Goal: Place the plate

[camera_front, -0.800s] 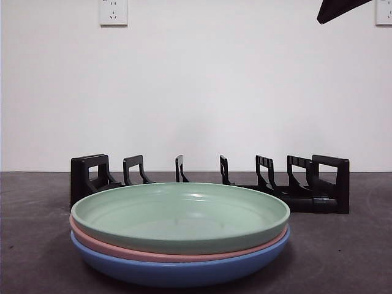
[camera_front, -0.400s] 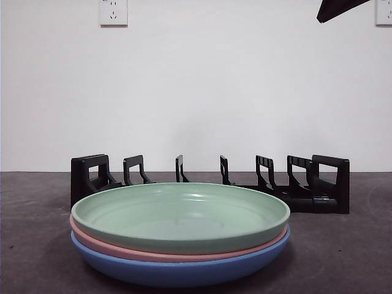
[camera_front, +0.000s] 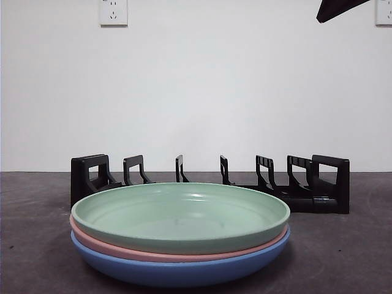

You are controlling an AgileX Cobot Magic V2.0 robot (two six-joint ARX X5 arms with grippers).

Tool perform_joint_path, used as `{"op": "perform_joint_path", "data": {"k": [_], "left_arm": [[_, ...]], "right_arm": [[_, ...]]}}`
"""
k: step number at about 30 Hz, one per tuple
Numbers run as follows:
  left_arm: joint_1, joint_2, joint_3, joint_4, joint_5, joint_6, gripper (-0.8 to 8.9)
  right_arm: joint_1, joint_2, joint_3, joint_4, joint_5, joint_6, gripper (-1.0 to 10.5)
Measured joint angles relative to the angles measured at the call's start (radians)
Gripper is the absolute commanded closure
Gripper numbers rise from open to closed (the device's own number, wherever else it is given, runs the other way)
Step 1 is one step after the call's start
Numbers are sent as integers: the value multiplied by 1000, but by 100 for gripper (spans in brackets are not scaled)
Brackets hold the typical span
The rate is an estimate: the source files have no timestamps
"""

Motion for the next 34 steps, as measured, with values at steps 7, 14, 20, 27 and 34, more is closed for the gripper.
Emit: {"op": "perform_joint_path", "data": {"k": [7,14,20,27,34], "left_arm": [[0,0,0,0,0,0,806],[0,0,0,0,0,0,806],[0,0,0,0,0,0,806],[0,0,0,0,0,0,806],[0,0,0,1,0,0,806]], "right_arm": [[-32,-123,-71,21,137,-63,930],[-168,-575,-544,277,159,-29,930],[-239,-950,-957,396,158,6,931],[-287,-1090,-1141,405,158,66,931],[-286,-1134,-1151,398,161,83,930]]}}
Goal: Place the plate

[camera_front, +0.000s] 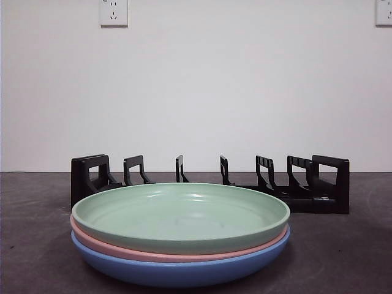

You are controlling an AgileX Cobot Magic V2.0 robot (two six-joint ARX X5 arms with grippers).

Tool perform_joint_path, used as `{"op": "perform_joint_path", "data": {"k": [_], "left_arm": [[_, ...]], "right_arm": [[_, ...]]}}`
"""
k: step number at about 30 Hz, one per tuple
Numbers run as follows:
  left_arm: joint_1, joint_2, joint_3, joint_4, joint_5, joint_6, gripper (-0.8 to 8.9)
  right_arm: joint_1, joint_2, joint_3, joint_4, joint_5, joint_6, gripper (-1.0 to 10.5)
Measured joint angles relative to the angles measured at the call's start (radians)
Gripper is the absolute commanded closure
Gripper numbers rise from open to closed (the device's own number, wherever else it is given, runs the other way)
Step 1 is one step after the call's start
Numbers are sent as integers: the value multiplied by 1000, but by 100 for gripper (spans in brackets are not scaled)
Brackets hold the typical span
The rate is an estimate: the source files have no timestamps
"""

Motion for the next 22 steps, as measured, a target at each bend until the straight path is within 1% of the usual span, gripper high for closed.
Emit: {"op": "perform_joint_path", "data": {"k": [3,22], "left_arm": [[0,0,0,0,0,0,806],[0,0,0,0,0,0,806]], "right_arm": [[0,0,0,-23,0,8,931],[0,0,0,-13,0,11,930]]}}
